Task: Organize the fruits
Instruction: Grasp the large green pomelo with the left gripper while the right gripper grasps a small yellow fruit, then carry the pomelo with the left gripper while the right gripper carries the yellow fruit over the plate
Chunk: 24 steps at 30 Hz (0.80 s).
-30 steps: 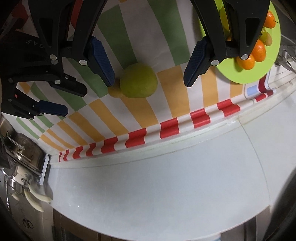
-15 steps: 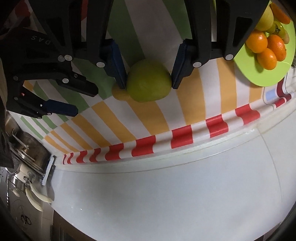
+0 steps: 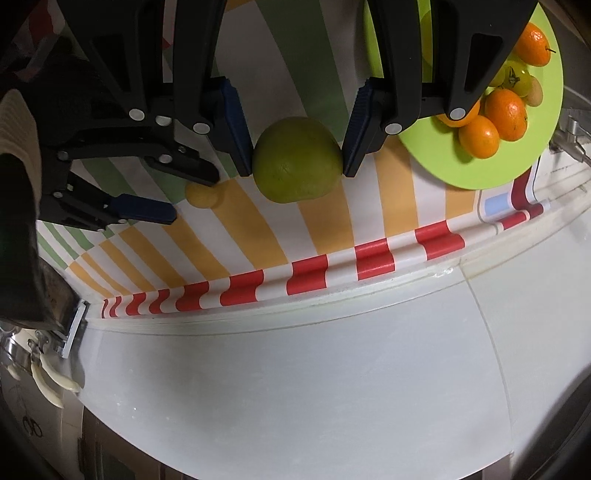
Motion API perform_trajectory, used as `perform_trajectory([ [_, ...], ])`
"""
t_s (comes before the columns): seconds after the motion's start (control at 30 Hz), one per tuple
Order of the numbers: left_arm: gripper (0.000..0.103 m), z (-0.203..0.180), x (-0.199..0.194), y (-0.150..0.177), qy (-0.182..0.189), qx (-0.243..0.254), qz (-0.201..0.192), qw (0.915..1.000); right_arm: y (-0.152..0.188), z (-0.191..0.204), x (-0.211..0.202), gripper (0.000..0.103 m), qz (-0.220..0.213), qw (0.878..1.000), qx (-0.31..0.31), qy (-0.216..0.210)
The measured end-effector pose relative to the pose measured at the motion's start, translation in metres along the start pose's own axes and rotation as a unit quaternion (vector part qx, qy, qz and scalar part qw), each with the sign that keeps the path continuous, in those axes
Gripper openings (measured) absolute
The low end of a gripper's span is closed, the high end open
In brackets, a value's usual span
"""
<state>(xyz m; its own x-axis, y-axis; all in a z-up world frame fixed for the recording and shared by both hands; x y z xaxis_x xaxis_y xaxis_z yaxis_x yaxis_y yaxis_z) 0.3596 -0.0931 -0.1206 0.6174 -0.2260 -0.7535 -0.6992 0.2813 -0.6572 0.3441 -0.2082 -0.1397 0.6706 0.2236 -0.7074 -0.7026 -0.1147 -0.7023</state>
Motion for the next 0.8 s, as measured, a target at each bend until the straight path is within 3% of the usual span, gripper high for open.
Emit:
perform_trajectory([
  [0.07, 0.048, 0.000, -0.001, 0.001, 0.000, 0.000, -0.001, 1.0000, -0.002, 0.002, 0.002, 0.052, 0.000, 1.000, 0.001, -0.003],
  [0.17, 0.048, -0.003, -0.001, 0.002, 0.004, 0.003, 0.000, 1.0000, -0.003, 0.006, 0.005, 0.036, 0.004, 1.000, -0.008, -0.001],
  [0.23, 0.048, -0.005, -0.003, 0.003, 0.005, 0.005, -0.001, 1.0000, -0.003, 0.009, 0.006, 0.031, 0.007, 1.000, -0.015, -0.001],
  [0.8, 0.048, -0.008, -0.059, 0.025, 0.007, -0.008, -0.031, 0.9994, 0.009, 0.029, -0.057, 0.031, -0.023, 1.000, 0.018, 0.003],
])
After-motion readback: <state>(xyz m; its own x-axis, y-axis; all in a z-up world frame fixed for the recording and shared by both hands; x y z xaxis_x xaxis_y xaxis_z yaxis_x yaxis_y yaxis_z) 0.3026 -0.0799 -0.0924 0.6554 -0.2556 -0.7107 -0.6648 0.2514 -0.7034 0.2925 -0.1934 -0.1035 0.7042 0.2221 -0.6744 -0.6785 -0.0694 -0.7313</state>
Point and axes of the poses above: each gripper's, at about its wrist camera, not at the fingertips, and x roughly the way its jaws point, z to its left, y to its underside, the point moved 4 cm from there along x, roughly the way its jaws point, and after that the axes turned 2 degrees about -x, right-handed, at the moved point
